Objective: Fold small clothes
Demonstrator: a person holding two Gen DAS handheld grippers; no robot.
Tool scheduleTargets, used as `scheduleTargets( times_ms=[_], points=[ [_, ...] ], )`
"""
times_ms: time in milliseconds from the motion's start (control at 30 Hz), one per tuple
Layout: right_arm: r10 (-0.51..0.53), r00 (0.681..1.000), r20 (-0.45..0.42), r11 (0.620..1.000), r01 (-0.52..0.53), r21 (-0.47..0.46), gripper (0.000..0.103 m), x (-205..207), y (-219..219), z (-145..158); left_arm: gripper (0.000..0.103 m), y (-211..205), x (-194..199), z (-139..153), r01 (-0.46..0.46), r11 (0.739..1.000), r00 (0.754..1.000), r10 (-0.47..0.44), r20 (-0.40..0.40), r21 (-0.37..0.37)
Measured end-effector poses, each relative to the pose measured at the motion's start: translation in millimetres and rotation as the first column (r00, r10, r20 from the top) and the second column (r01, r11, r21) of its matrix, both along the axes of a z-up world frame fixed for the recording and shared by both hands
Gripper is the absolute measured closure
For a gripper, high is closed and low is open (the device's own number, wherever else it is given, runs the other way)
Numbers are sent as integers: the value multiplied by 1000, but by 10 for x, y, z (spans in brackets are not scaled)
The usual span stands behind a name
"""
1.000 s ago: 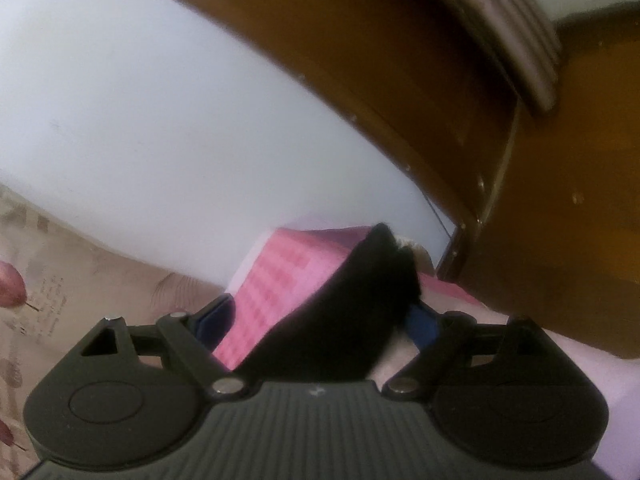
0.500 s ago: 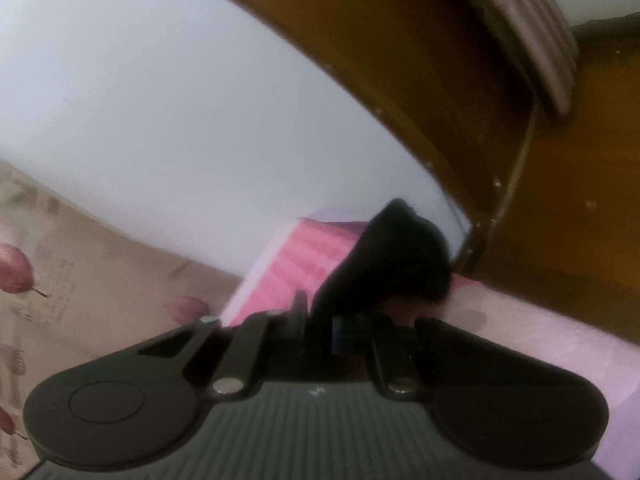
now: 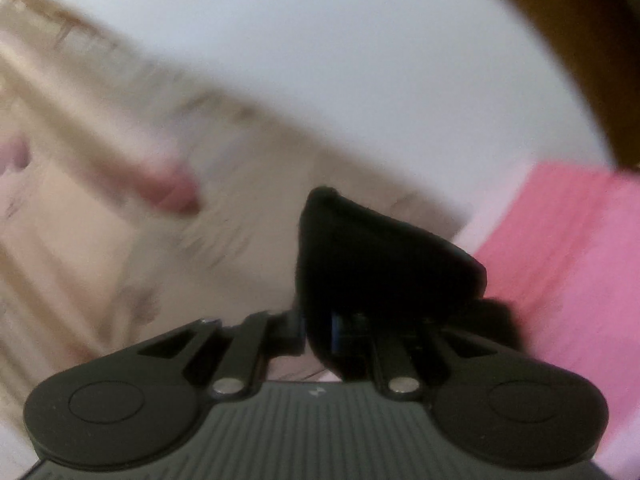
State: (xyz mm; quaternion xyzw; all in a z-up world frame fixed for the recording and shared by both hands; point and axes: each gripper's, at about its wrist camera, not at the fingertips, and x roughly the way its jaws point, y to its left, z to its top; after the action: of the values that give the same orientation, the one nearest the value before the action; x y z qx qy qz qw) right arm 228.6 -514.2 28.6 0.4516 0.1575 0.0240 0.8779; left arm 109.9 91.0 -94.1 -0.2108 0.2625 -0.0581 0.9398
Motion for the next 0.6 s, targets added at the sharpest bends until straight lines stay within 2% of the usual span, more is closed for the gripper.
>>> scheduleTargets(
  times_ms=[133,233,333,467,600],
  points=[
    [111,994,25,990,-112,81,91,373,746,-96,0,49,-3,-3,-4,999,1000,5,11,-37],
    [177,984,28,973,-179,146,92,629,1333,-281,0,61,-5,-9,-1,999,1000,1,14,-50],
    [254,967,9,953,-252,165,92,833,1938,-468,0,99,-20,-21,0,997,1000,2,21,-75],
    [349,936,-41,930,-341,135,91,976,2673,-707,0,142,-30,-36,0,994,1000,3,28,-110],
    [415,904,-102,909,-411,64,92,996,3201,-911,0,176,-38,-48,-1,990,999,6,34,-139]
  ],
)
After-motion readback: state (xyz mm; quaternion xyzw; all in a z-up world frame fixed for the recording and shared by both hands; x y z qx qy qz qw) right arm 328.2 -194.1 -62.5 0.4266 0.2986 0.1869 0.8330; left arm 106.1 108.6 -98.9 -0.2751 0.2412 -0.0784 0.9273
